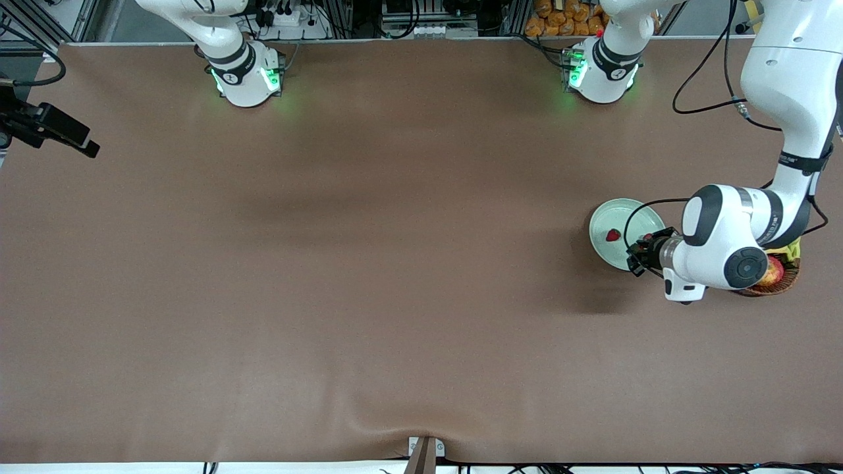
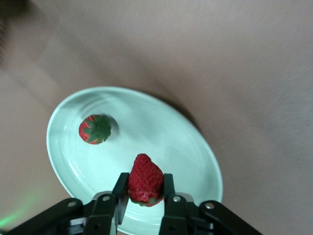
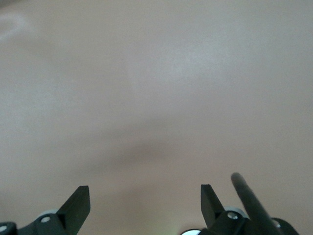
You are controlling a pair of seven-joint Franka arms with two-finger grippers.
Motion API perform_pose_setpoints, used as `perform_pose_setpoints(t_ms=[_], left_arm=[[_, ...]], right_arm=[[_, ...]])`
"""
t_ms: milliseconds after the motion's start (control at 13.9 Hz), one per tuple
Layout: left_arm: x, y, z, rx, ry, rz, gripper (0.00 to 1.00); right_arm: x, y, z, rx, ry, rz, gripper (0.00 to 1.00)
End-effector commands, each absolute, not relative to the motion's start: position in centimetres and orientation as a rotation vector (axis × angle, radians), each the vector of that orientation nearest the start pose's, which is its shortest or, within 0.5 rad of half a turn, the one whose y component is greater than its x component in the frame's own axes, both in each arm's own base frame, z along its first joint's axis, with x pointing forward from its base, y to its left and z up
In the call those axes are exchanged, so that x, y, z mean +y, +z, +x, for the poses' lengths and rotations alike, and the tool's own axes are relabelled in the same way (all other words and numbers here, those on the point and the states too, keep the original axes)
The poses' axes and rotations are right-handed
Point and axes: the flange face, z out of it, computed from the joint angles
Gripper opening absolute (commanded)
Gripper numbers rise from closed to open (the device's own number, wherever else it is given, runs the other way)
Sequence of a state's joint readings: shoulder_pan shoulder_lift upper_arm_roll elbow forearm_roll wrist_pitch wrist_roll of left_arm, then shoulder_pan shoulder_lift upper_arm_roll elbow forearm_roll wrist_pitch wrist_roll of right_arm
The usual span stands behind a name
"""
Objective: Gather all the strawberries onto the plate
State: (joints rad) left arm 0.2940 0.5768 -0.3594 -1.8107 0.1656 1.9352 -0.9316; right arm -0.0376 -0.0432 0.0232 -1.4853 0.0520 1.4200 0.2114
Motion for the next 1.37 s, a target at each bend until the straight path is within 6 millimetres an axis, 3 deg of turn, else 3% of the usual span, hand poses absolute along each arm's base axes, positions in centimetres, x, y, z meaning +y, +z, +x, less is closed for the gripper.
perform_pose_setpoints(t_ms=[0, 287, 503, 647, 934, 1294], left_arm=[[-1.8, 21.6, 59.5, -1.027, 0.588, -2.743, 1.00], [-2.4, 25.5, 60.3, -0.871, 0.503, -2.840, 1.00], [-2.9, 31.5, 60.8, -0.688, 0.363, -2.926, 1.00], [-4.4, 36.1, 60.7, -0.538, 0.249, -2.970, 1.00], [-7.5, 44.1, 58.8, -0.299, 0.124, -3.009, 1.00], [-6.8, 52.9, 56.2, 0.019, 0.124, -3.123, 1.00]], right_arm=[[-0.3, 67.5, 52.2, 0.322, 0.035, -3.097, 1.00], [-0.3, 67.3, 52.3, 0.323, 0.037, -3.098, 1.00], [-0.2, 67.2, 52.4, 0.330, 0.040, -3.098, 1.00], [-0.2, 67.1, 52.6, 0.335, 0.052, -3.099, 1.00], [-0.6, 67.8, 52.8, 0.357, 0.025, -3.099, 1.00], [-0.1, 66.9, 53.5, 0.319, 0.040, -3.116, 1.00]])
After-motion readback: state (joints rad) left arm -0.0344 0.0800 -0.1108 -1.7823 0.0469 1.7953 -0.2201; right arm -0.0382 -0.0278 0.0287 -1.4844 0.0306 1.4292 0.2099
